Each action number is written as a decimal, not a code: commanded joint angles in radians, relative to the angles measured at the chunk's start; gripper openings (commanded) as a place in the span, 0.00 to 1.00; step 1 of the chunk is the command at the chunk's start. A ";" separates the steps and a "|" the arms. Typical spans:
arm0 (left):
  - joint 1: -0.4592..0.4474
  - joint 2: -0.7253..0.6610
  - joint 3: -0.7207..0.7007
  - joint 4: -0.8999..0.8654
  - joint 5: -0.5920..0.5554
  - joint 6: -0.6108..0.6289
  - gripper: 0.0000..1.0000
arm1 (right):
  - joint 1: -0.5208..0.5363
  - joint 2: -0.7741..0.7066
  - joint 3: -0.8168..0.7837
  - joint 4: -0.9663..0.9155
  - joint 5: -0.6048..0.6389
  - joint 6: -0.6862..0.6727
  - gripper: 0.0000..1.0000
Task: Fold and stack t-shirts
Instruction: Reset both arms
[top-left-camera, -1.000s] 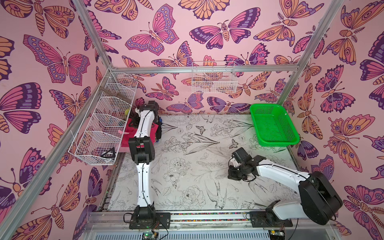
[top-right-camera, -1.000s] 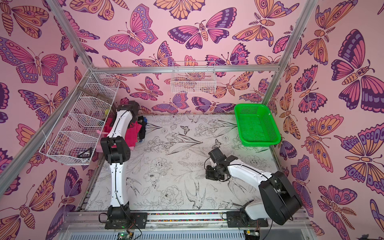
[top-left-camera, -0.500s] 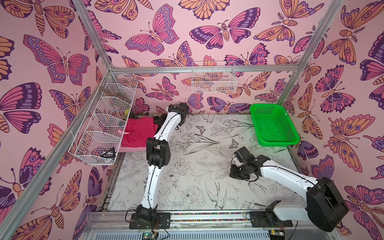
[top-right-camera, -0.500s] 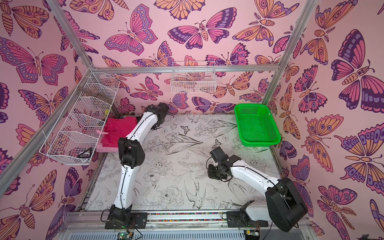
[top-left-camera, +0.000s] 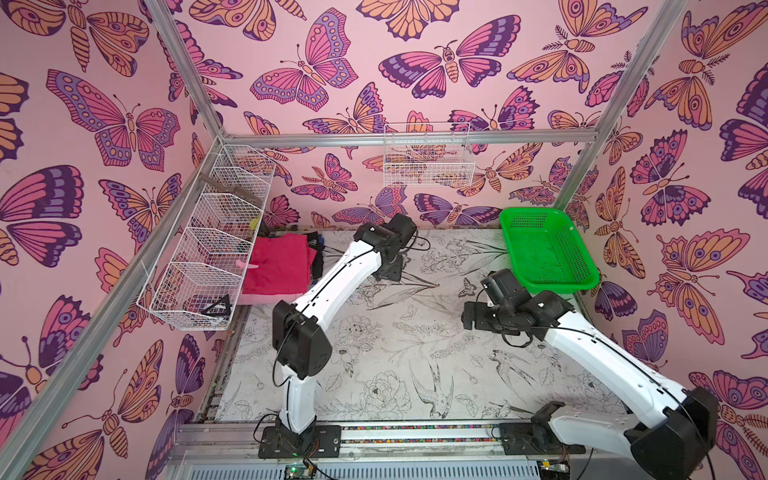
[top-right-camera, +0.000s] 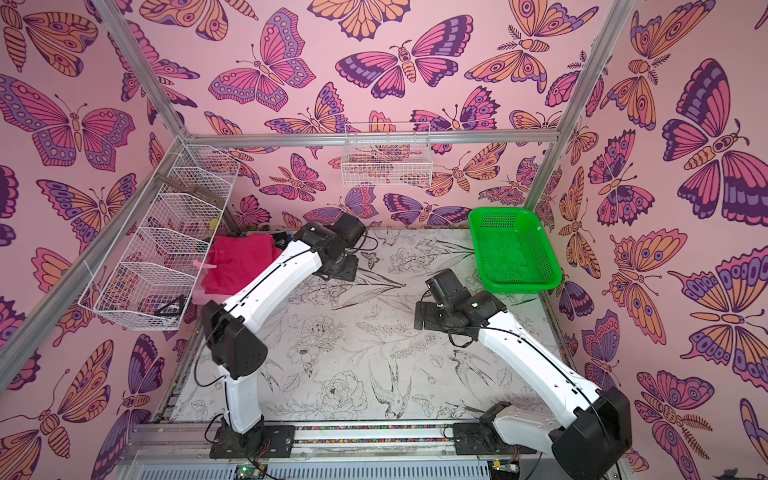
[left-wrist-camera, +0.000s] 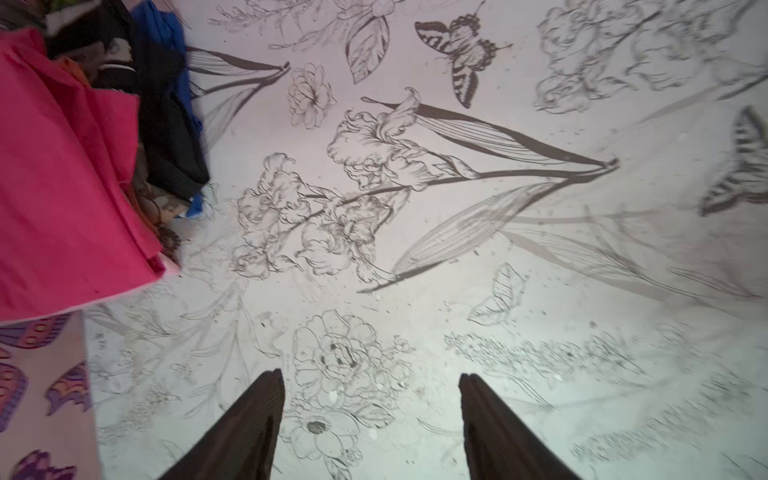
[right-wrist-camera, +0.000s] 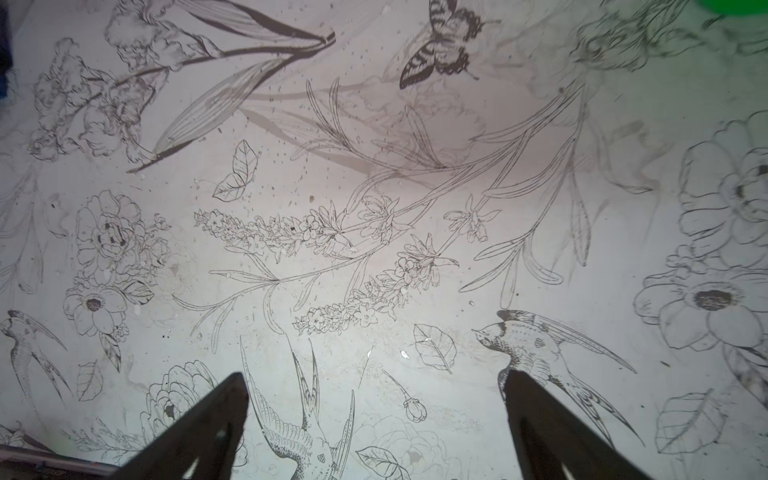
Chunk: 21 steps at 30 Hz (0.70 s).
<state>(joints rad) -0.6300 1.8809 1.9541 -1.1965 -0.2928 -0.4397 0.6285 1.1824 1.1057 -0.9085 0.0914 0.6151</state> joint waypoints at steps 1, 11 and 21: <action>-0.028 -0.167 -0.149 0.110 0.139 -0.065 0.74 | -0.006 -0.071 0.082 -0.131 0.101 -0.029 0.99; -0.023 -0.765 -0.604 0.439 -0.173 0.053 0.79 | -0.007 -0.149 0.037 0.127 0.307 -0.244 0.99; 0.124 -0.964 -1.007 0.930 -0.474 0.284 0.89 | -0.050 -0.156 -0.150 0.487 0.397 -0.606 0.99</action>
<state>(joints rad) -0.5636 0.9192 1.0576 -0.4877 -0.6567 -0.2584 0.6140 1.0340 0.9829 -0.5640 0.4187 0.1535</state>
